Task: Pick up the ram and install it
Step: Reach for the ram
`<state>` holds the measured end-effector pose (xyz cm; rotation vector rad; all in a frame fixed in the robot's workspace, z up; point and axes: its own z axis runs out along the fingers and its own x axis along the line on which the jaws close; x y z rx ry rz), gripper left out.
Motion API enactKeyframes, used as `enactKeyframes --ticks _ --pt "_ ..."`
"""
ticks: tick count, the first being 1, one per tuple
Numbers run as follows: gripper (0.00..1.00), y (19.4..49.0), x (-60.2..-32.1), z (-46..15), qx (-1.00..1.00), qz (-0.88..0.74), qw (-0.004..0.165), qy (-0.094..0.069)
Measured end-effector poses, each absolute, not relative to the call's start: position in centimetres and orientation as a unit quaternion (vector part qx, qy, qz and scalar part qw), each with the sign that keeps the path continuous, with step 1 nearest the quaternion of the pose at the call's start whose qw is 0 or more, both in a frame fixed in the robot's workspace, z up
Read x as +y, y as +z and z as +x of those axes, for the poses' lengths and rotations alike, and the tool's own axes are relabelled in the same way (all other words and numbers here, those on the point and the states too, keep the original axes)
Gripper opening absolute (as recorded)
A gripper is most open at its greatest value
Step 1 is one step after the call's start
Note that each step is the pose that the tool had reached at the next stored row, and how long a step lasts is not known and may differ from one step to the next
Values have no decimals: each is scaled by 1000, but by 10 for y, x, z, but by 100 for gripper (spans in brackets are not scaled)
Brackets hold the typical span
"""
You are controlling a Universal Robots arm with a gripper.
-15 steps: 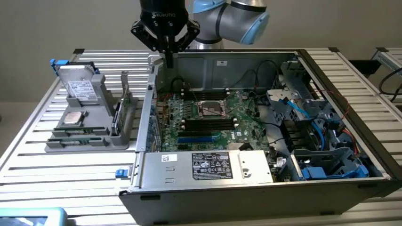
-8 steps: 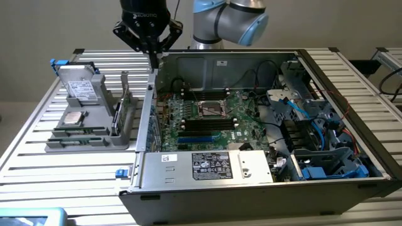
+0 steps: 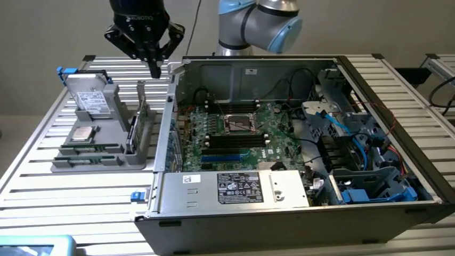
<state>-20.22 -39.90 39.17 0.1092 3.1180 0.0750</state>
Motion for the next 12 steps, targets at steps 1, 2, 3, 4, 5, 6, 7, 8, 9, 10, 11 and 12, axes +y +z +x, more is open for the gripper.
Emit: enactKeyframes --ticks 1,2,3,4,5,6,7,8,9,10,11,12 --pt "11 392 -399 -207 999 35 10 24" --pt "11 391 -399 -211 999 35 10 24" --pt "11 391 -400 -215 999 35 10 24" --pt "11 391 -400 -219 999 35 10 24" --pt "11 391 -401 -222 999 35 10 24" --pt "11 390 -401 -225 999 35 10 24" --pt "11 390 -402 -228 999 35 10 23" --pt "11 390 -403 -231 999 35 10 23" --pt "11 389 -403 -233 999 35 10 23" --pt "11 389 -404 -236 999 35 10 23" --pt "11 389 -405 -238 999 35 10 22" --pt "11 388 -406 -241 999 35 10 22"
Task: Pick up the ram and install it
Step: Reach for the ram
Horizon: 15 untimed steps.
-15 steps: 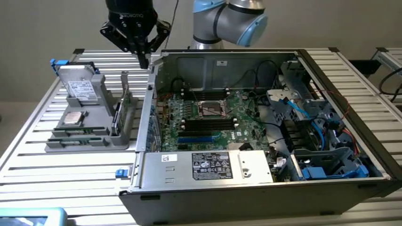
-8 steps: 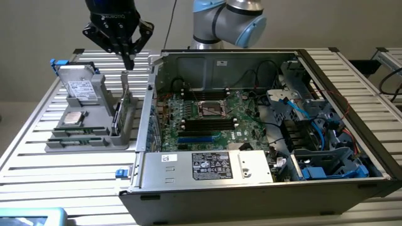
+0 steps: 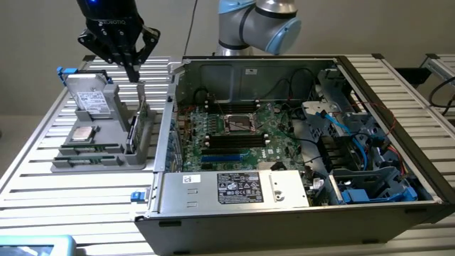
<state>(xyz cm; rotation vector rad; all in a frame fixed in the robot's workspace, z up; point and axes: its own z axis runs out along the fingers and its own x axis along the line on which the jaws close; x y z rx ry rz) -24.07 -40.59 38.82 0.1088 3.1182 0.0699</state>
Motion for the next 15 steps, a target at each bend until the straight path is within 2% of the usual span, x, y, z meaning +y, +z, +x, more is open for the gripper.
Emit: enactKeyframes --ticks 15 --pt "11 371 -421 -272 999 35 6 22"
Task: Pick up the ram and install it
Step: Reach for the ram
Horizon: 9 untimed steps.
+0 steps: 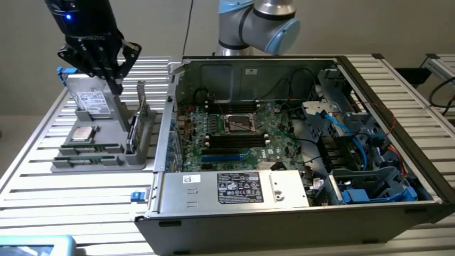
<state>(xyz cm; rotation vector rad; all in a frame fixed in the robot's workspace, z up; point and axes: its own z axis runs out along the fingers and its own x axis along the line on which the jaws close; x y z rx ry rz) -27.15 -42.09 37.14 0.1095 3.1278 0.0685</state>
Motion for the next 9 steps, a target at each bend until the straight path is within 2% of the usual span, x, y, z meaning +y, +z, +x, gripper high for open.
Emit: enactKeyframes --ticks 9 --pt "11 361 -426 -304 999 35 4 21"
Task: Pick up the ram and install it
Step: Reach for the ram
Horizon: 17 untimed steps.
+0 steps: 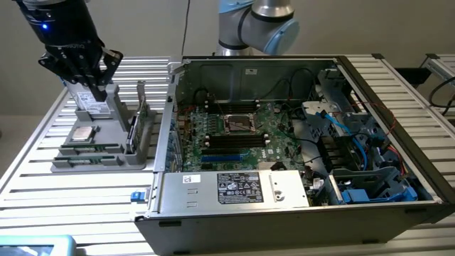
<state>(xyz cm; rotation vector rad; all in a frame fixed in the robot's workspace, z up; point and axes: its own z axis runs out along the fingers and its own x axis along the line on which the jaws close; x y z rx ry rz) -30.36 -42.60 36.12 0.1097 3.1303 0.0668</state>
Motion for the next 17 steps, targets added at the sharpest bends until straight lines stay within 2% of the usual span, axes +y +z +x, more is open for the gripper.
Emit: enactKeyframes --ticks 17 --pt "11 338 -434 -351 999 34 0 19"
